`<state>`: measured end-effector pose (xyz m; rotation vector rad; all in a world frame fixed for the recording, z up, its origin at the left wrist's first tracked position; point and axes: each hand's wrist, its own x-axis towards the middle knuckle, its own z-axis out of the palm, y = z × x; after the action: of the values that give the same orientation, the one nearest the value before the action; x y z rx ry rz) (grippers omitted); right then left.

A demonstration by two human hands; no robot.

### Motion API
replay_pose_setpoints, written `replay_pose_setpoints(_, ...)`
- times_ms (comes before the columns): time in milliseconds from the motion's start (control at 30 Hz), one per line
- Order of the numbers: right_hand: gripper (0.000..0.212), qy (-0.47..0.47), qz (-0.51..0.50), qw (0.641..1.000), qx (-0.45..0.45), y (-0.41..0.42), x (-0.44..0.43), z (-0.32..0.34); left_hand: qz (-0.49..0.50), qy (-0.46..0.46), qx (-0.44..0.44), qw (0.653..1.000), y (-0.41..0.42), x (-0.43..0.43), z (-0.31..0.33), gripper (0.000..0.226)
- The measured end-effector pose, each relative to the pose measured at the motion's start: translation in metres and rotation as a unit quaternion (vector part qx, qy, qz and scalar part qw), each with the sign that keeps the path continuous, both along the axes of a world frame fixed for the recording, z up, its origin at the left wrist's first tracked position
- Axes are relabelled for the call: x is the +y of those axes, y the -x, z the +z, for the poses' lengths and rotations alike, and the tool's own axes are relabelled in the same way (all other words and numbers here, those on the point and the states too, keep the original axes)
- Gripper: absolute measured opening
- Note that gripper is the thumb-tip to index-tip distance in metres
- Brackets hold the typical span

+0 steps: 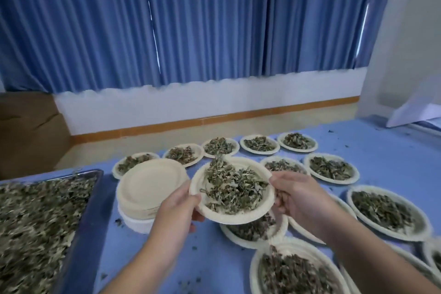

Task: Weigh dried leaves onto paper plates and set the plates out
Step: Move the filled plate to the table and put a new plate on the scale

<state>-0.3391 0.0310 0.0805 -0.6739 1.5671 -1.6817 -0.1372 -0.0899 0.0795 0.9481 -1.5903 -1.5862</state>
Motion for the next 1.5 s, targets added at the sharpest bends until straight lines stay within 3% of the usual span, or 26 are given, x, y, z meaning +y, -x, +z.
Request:
replay_pose_setpoints(267,0.009,-0.104,-0.025,0.99,-0.097,0.079,0.037,0.064,-0.028,-0.178,-0.013,0.984,0.108,0.003,0.062,0.036)
replay_pose_setpoints(533,0.015,-0.074,-0.072,0.986,-0.132,0.204,0.064,0.104,-0.091,-0.183,-0.026,0.978,0.245,0.015,0.114,0.025)
replay_pose_setpoints(733,0.016,-0.049,-0.17,0.971,-0.161,0.3,0.057,0.085,-0.081,-0.187,-0.061,0.977,0.333,0.007,0.119,0.017)
replay_pose_setpoints(900,0.019,-0.044,-0.308,0.927,-0.211,0.38,0.038,0.04,-0.086,-0.216,-0.044,0.972,0.38,-0.005,0.103,0.02)
replay_pose_setpoints(1067,0.02,-0.075,-0.385,0.888,-0.24,0.427,0.014,-0.011,-0.099,-0.221,-0.052,0.969,0.404,-0.011,0.081,0.024)
replay_pose_setpoints(1200,0.019,-0.085,-0.41,0.868,-0.267,0.442,-0.005,-0.033,-0.108,-0.236,-0.03,0.965,0.421,-0.02,0.07,0.027)
replay_pose_setpoints(1333,0.003,-0.08,-0.43,0.848,-0.3,0.448,-0.02,-0.045,-0.11,-0.25,-0.007,0.962,0.432,-0.023,0.063,0.026)
replay_pose_setpoints(1500,0.029,-0.097,-0.424,0.856,-0.28,0.454,-0.032,-0.047,-0.107,-0.266,0.0,0.958,0.432,-0.025,0.054,0.026)
